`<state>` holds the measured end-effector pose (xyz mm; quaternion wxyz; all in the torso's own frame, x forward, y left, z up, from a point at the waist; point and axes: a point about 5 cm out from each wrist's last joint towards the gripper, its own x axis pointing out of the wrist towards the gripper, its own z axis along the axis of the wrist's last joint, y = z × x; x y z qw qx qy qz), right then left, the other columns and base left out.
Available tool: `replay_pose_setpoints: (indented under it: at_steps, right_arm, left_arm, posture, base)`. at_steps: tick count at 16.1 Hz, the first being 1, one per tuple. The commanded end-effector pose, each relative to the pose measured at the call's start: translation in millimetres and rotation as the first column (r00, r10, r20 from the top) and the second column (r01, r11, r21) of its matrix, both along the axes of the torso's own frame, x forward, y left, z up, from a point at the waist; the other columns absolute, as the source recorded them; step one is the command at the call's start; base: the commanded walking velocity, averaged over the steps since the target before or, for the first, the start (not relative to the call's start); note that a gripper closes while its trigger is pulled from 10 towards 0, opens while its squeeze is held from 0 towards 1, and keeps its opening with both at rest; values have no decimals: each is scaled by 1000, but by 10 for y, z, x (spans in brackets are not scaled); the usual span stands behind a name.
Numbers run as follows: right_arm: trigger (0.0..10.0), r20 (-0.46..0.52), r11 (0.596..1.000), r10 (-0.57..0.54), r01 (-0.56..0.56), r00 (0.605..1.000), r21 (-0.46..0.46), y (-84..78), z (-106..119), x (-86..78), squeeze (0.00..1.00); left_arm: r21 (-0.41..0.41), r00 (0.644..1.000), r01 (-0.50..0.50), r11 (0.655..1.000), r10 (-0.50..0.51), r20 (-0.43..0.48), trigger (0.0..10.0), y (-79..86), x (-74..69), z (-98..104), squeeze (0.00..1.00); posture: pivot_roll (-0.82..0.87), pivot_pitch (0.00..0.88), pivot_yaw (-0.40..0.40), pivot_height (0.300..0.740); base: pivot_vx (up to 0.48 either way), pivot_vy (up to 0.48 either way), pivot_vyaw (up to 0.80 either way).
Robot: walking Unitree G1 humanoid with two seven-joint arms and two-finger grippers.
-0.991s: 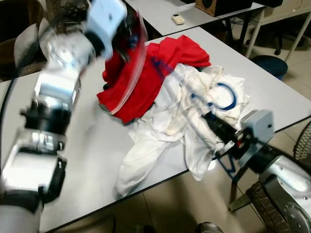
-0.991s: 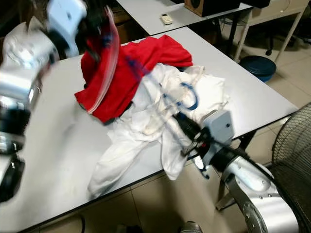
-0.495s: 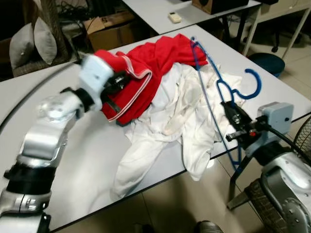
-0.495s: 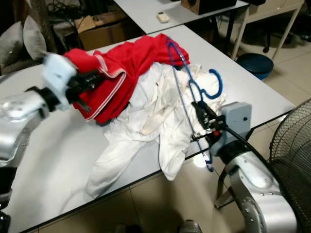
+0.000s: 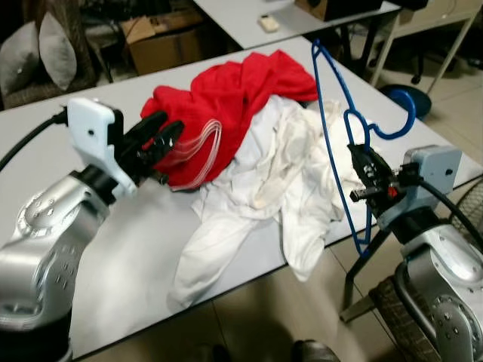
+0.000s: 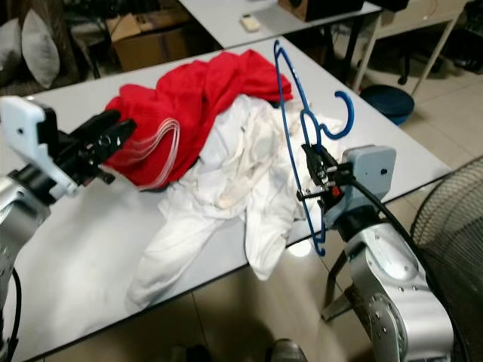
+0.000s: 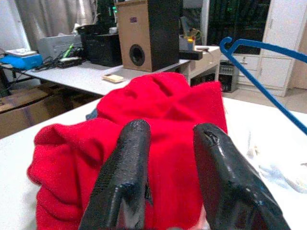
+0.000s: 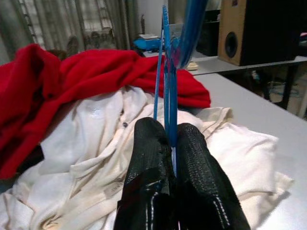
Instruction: Hang hanger
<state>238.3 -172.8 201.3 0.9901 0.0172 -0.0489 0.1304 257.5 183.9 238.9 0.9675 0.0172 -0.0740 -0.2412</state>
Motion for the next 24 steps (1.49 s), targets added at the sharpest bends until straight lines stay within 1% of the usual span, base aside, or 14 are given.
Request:
replay_pose_setpoints:
  at_steps: [1, 3, 4, 5, 7, 8, 10, 11, 14, 15, 16, 18, 22, 24]
  right_arm:
    - [10000, 2, 999, -33, 32, 999, 24, -13, 23, -27, 0]
    - [10000, -50, 997, -77, 77, 996, -4, -6, -57, -29, 0]
    - [10000, -48, 995, -95, 94, 994, -20, 1, -57, -38, 0]
    - [10000, -60, 996, -92, 92, 994, 4, 19, -73, -50, 0]
    - [10000, -67, 979, -199, 196, 978, -51, -68, -135, -54, 0]
    - [10000, -50, 978, -207, 204, 977, -49, -78, -128, -62, 0]
    - [10000, 15, 961, -221, 220, 975, -170, -96, -80, -44, 0]
    - [10000, 36, 953, -235, 237, 971, -187, -117, -55, -23, 0]
    - [10000, 77, 958, -183, 195, 980, -208, -54, -4, -17, 0]
    - [10000, 80, 960, -176, 189, 981, -208, -42, -5, -18, 0]
    - [10000, 63, 979, -119, 128, 991, -156, 29, -8, -22, 0]
    - [10000, 61, 991, -72, 79, 995, -110, 83, 6, -42, 0]
    - [10000, 51, 991, -105, 109, 993, -83, 34, 2, -34, 0]
    - [10000, 52, 991, -104, 108, 993, -84, 9, 14, -38, 0]
  left_arm:
    - [-14, 999, -50, 999, 50, -15, 10000, 16, -52, -36, 0]
    - [-15, 986, -165, 986, 164, -38, 10000, 59, -43, -137, 0]
    - [-39, 981, -193, 980, 192, -34, 10000, 62, -18, -136, 0]
    - [-46, 979, -202, 978, 200, -35, 10000, 61, 12, -131, 0]
    - [-53, 973, -229, 972, 229, -18, 10000, 87, 36, -60, 0]
    - [-67, 972, -235, 970, 235, -11, 10000, 104, 37, -31, 0]
    - [-63, 969, -246, 967, 245, -17, 10000, 122, 53, -47, 0]
    - [-50, 970, -244, 968, 243, -27, 10000, 108, 71, -80, 0]
    - [-18, 970, -239, 971, 238, -40, 10000, 34, 107, -154, 0]
    - [-15, 971, -235, 972, 235, -42, 10000, 20, 107, -166, 0]
    - [4, 973, -227, 974, 227, -48, 10000, -15, 100, -211, 0]
    - [6, 973, -224, 975, 224, -50, 10000, -42, 104, -232, 0]
    - [-11, 975, -213, 977, 211, -68, 10000, -115, 121, -306, 0]
    - [36, 978, -201, 979, 202, -44, 10000, -243, 108, -357, 0]
  posture:
    - [-157, 110, 86, 740]
    - [-158, 103, 90, 740]
    - [-163, 102, 96, 740]
    - [-164, 101, 103, 740]
    - [-154, 99, 113, 740]
    - [-152, 95, 117, 740]
    - [-155, 88, 123, 740]
    - [-161, 83, 129, 740]
    - [-167, 73, 126, 740]
    - [-167, 72, 125, 740]
    - [-169, 67, 120, 740]
    - [-170, 63, 118, 740]
    - [-180, 59, 117, 740]
    - [-191, 64, 109, 740]
  base:
    - [0, 0, 0]
    - [0, 0, 0]
    - [0, 0, 0]
    - [0, 0, 0]
    - [0, 0, 0]
    - [0, 266, 0]
    - [0, 334, 0]
    - [0, 341, 0]
    - [0, 340, 0]
    - [0, 341, 0]
    - [0, 345, 0]
    - [0, 341, 0]
    - [0, 256, 0]
    - [0, -240, 0]
